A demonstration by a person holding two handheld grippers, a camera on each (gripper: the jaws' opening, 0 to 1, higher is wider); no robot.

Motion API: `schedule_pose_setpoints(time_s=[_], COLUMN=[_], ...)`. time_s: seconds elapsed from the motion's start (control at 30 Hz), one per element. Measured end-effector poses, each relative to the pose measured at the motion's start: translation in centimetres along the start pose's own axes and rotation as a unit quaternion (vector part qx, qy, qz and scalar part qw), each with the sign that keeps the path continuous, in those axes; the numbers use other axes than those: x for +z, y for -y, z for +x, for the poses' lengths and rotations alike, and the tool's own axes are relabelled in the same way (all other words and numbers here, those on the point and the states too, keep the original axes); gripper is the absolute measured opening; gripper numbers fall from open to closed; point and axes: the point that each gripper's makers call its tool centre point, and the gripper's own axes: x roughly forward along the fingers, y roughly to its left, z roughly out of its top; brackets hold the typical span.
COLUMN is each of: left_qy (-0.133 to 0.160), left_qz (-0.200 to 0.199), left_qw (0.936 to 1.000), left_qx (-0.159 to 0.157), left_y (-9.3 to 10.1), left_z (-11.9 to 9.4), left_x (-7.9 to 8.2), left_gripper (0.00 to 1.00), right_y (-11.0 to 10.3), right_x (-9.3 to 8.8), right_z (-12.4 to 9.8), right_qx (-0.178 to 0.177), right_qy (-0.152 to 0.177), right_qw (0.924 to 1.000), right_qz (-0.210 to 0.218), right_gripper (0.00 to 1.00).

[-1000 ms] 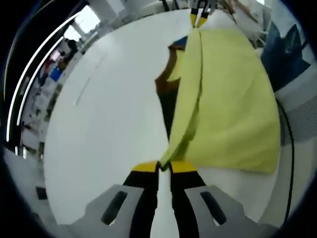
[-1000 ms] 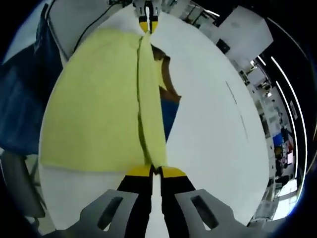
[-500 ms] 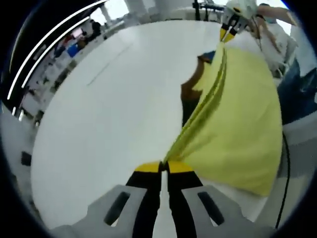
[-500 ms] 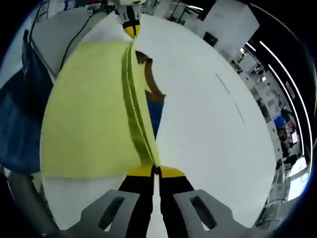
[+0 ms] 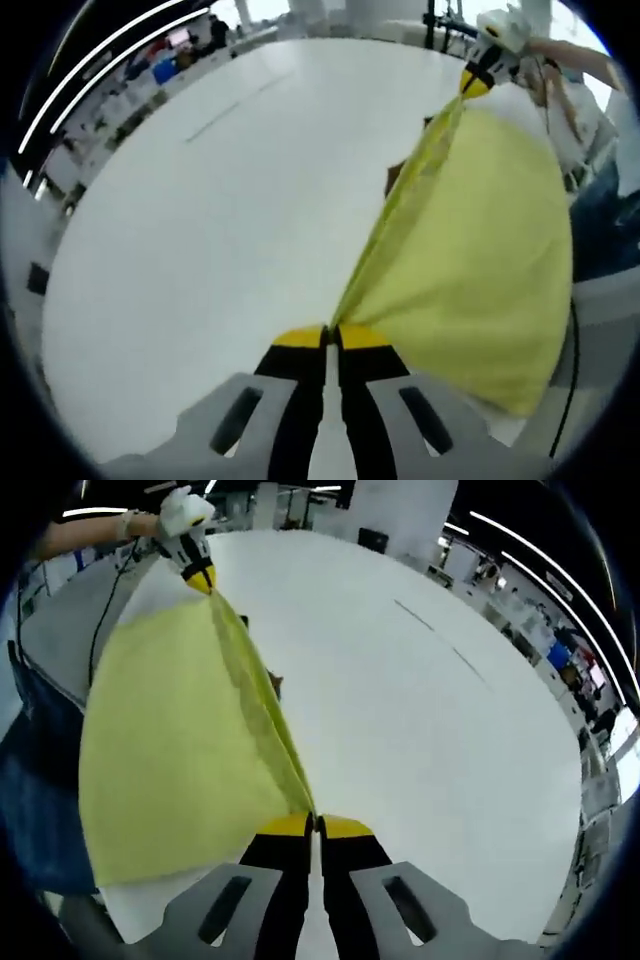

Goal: Fold the garment on the visible template until the final outline fits inside the template.

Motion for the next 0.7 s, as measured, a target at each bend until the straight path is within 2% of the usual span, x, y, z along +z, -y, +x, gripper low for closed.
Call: schedule_pose_setpoints(time_s=[0.37,0.57,0.7], left_qy=[-0.005,-0.011,-0.012], left_qz=[-0.037,-0.059,-0.059], left_qw=[0.9993,0.9982,0.9981], left_qx=[0.005,0.008,0.010], left_y=[-0.6,-0.8,-0.8], left_z=[0.5,0.8,0.9], left_x=[-0.2,-0.3,-0.4], left_gripper=[0.00,0.00,0.00], right_y=[0.4,0.5,0.5], right_x=[-0.3,-0.5,-0.5], right_z=[0.8,1.1,1.1], right_qx=[0.000,0.000,-0.003], right_qy=[-0.010,-0.007,-0.006], right_qw=[0.9999,0.9993,0.9989], right_qz=[0.011,0.036,0.045], right_gripper=[0.03,0.03,0.03])
